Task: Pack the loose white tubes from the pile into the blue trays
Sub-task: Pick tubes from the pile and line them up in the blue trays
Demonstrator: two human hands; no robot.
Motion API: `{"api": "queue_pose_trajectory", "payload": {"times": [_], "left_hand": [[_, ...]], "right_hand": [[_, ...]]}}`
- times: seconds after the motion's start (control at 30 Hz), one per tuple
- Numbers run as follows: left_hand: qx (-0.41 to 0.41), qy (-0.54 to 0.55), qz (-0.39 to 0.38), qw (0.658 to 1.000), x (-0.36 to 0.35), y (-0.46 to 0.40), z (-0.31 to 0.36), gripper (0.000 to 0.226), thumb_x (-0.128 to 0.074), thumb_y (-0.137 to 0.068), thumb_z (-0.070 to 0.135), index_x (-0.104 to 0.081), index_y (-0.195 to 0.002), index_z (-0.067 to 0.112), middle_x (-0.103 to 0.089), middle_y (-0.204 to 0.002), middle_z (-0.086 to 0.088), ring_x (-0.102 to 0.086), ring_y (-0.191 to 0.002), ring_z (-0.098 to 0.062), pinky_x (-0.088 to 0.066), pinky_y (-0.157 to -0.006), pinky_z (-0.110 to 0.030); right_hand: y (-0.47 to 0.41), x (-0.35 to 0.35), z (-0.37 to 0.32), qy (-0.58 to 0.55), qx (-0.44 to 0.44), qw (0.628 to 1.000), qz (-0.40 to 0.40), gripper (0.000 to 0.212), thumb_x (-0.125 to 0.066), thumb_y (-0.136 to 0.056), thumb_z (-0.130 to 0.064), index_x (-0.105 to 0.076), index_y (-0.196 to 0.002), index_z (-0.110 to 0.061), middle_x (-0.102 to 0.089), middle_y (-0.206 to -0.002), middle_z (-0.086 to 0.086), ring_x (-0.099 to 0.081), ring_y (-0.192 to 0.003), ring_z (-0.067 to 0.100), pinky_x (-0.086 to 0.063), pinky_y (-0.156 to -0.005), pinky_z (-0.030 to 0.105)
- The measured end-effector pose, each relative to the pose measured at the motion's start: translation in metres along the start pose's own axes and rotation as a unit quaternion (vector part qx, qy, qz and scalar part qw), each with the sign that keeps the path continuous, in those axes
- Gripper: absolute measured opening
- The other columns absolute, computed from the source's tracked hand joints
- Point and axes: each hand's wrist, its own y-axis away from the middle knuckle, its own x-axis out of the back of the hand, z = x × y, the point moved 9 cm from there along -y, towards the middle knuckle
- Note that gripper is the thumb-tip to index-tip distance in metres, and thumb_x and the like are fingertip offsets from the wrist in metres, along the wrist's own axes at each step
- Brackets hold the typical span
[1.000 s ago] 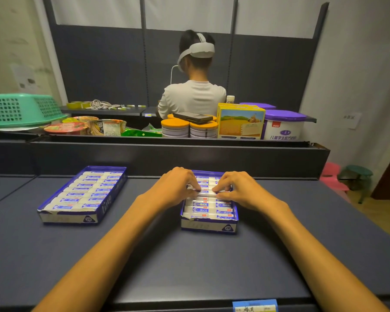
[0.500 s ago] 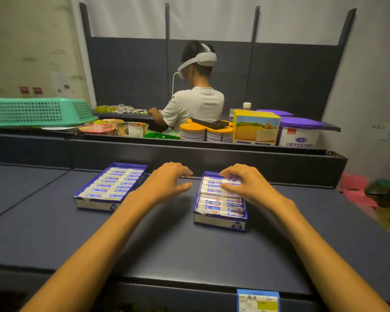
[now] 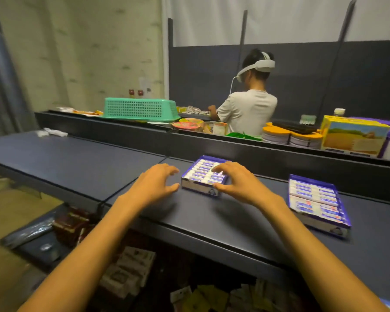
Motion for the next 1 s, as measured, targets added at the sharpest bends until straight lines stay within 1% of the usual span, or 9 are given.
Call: {"api": "queue_pose_trajectory", "payload": {"times": [0.07, 0.23, 0.4, 0.53, 0.8, 1.0], "left_hand": [[0.021, -0.024, 0.002, 0.999, 0.017, 0.018, -0.046, 0.049, -0.061, -0.089, 0.040, -0.053, -0.133, 0.022, -0.057, -0.129, -0.001, -0.053, -0.118, -0.019, -0.046, -0.096, -0.040], [0.057, -0.074, 0.000, 0.996, 0.049, 0.070, -0.164, 0.051, -0.058, -0.091, 0.044, -0.049, -0.137, 0.023, -0.051, -0.135, 0.000, -0.046, -0.126, -0.020, -0.042, -0.098, -0.036], [0.087, -0.084, 0.001, 0.993, 0.081, 0.116, -0.277, 0.051, -0.057, -0.089, 0.047, -0.051, -0.134, 0.025, -0.053, -0.131, 0.002, -0.048, -0.124, -0.018, -0.045, -0.098, -0.040], [0.113, -0.095, 0.016, 0.989, 0.112, 0.135, -0.356, 0.051, -0.057, -0.090, 0.047, -0.051, -0.135, 0.024, -0.053, -0.130, 0.003, -0.048, -0.123, -0.016, -0.043, -0.097, -0.034], [0.151, -0.074, 0.026, 0.985, 0.124, 0.135, -0.490, 0.051, -0.060, -0.086, 0.044, -0.053, -0.133, 0.024, -0.056, -0.129, 0.004, -0.049, -0.119, -0.014, -0.044, -0.098, -0.032], [0.160, -0.072, 0.012, 0.984, 0.129, 0.095, -0.588, 0.051, -0.060, -0.087, 0.046, -0.052, -0.133, 0.025, -0.055, -0.129, 0.004, -0.049, -0.119, -0.014, -0.045, -0.099, -0.037]], "right_hand": [[-0.021, -0.023, -0.040, -0.018, 0.019, 1.000, -0.002, 0.041, -0.065, -0.089, -0.030, -0.056, -0.127, -0.019, -0.057, -0.129, 0.001, -0.050, -0.119, 0.018, -0.039, -0.099, 0.030], [-0.078, -0.093, -0.147, -0.028, 0.067, 0.997, -0.015, 0.045, -0.064, -0.090, -0.033, -0.053, -0.131, -0.018, -0.056, -0.129, 0.003, -0.049, -0.118, 0.019, -0.039, -0.101, 0.036], [-0.138, -0.153, -0.244, -0.022, 0.093, 0.995, -0.042, 0.049, -0.061, -0.092, -0.038, -0.046, -0.136, -0.021, -0.051, -0.135, 0.002, -0.046, -0.123, 0.019, -0.039, -0.103, 0.039], [-0.187, -0.185, -0.306, -0.017, 0.112, 0.992, -0.051, 0.050, -0.059, -0.093, -0.039, -0.044, -0.138, -0.022, -0.049, -0.138, 0.001, -0.044, -0.125, 0.018, -0.038, -0.104, 0.037], [-0.287, -0.255, -0.386, -0.010, 0.145, 0.988, -0.060, 0.049, -0.059, -0.093, -0.037, -0.045, -0.137, -0.020, -0.050, -0.138, 0.002, -0.044, -0.125, 0.018, -0.040, -0.103, 0.035], [-0.374, -0.302, -0.418, -0.001, 0.145, 0.987, -0.068, 0.049, -0.059, -0.093, -0.038, -0.045, -0.137, -0.021, -0.049, -0.138, 0.001, -0.044, -0.126, 0.018, -0.040, -0.103, 0.036]]}}
